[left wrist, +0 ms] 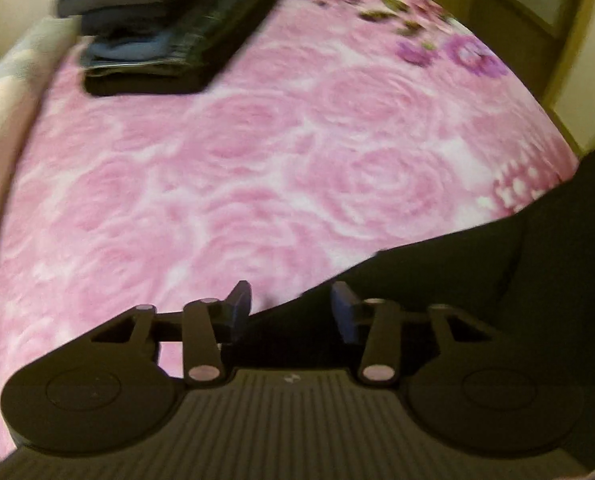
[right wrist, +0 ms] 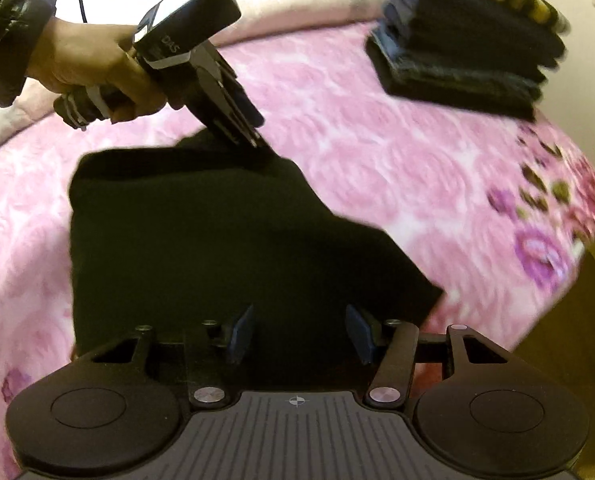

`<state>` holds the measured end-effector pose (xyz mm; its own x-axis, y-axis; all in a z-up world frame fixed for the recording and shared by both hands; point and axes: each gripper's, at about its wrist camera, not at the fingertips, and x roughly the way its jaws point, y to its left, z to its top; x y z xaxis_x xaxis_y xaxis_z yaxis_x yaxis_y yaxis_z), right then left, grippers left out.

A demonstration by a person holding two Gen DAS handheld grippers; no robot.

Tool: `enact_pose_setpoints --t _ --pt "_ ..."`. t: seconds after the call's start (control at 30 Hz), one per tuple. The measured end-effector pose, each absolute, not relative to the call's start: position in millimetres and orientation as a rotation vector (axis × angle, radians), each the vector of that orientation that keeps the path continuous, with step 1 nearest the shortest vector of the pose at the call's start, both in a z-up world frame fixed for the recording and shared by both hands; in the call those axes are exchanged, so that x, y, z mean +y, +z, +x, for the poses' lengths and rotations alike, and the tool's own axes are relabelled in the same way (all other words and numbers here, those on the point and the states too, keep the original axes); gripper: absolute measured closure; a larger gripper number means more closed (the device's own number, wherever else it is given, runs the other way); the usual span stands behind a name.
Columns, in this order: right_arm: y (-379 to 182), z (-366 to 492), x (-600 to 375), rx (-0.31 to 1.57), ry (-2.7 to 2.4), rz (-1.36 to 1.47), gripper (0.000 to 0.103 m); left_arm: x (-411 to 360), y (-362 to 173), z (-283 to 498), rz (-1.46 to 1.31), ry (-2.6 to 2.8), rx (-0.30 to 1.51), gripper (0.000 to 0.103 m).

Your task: Fold clothes

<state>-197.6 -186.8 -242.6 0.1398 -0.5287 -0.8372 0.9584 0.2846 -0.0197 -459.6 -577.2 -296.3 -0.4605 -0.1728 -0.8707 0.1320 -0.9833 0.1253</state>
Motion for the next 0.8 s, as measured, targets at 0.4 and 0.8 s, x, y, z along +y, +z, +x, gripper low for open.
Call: enact_pose_setpoints --t 0.4,0.8 --pt "-274.9 -214.8 -204.8 0.84 -1.212 0.635 0.048 -527.8 -324.2 -426.6 1.612 -2.56 -0.056 0.067" --pt "-243.7 -209.6 -155.6 0.849 -1.284 0.699 0.048 -553.7 -296.5 -410.1 1.502 -2.476 -0.041 0.063"
